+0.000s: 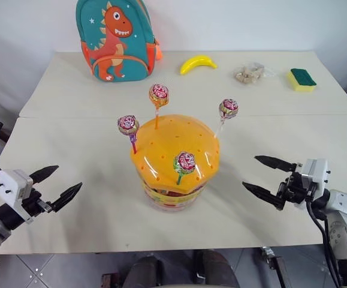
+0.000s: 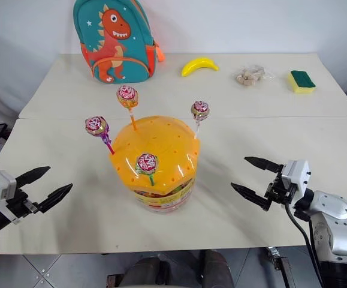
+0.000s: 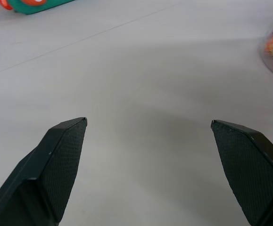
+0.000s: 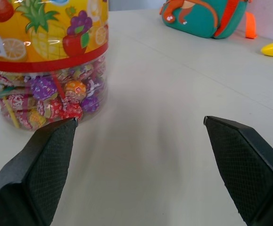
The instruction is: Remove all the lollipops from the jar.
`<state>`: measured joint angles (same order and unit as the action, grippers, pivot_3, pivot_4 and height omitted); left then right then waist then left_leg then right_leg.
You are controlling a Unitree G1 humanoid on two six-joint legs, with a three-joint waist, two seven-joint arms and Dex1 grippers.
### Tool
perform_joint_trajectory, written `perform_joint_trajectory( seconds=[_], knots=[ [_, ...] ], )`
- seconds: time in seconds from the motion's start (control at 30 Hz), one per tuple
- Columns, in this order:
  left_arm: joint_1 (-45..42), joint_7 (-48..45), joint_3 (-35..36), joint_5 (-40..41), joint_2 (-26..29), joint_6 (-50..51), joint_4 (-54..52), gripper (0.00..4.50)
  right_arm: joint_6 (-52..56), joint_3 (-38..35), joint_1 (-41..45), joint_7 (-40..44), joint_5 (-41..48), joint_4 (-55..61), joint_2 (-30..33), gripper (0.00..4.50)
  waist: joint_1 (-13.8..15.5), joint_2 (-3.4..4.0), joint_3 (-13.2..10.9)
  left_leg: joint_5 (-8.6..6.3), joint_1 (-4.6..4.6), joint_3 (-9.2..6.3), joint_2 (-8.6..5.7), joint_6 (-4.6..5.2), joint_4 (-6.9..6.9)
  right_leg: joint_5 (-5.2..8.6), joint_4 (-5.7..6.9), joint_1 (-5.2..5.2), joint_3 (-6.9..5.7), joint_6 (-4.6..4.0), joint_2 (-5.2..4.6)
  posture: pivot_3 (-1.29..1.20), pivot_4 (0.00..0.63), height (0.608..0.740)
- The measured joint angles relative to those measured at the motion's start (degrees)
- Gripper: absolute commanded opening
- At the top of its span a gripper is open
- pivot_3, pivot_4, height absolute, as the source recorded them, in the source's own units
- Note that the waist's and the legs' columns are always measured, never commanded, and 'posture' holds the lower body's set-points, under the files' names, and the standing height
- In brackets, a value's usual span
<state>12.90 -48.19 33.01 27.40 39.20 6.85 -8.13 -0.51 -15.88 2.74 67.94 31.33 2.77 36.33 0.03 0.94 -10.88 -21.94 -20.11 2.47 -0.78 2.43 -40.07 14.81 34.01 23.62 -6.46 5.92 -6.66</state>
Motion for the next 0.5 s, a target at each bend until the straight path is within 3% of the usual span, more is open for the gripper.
perform_joint_trajectory(
  seconds=[0.17,0.3,0.4,0.5],
  knots=[
    [-0.4,-1.1,-0.1,1.2,0.0,0.6,0.1,4.48,-1.5,-0.1,0.2,1.4,1.4,-0.1,-1.0,4.5,0.0,0.0,0.0,0.0,0.0,0.0,0.0,0.0,0.01,0.0,0.0,0.0,0.0,0.0,0.0,0.0,0.15,0.74],
    [-1.3,-3.5,2.1,11.3,0.1,9.1,0.1,4.48,2.6,-1.7,0.2,1.6,9.0,2.2,-1.5,4.5,0.0,0.0,0.0,0.0,-0.01,-0.03,0.01,0.0,-0.01,0.0,0.01,0.01,0.01,0.0,-0.01,0.0,0.15,0.74],
    [-0.9,-2.0,8.8,18.7,0.2,14.2,-0.7,4.48,7.3,-5.6,0.0,-0.6,16.9,9.5,-0.4,4.5,0.0,0.03,0.0,0.0,-0.01,-0.13,0.03,-0.01,0.02,0.0,-0.02,-0.03,-0.02,0.0,-0.02,0.0,0.15,0.74],
    [1.4,-4.5,11.0,24.3,1.7,18.9,-3.4,4.48,11.9,-9.8,-1.3,-2.7,23.8,17.0,2.2,4.5,0.0,0.02,0.0,-0.03,-0.01,-0.13,0.03,-0.02,0.01,0.0,-0.08,-0.04,-0.02,0.0,-0.01,0.0,0.15,0.74]
  ],
)
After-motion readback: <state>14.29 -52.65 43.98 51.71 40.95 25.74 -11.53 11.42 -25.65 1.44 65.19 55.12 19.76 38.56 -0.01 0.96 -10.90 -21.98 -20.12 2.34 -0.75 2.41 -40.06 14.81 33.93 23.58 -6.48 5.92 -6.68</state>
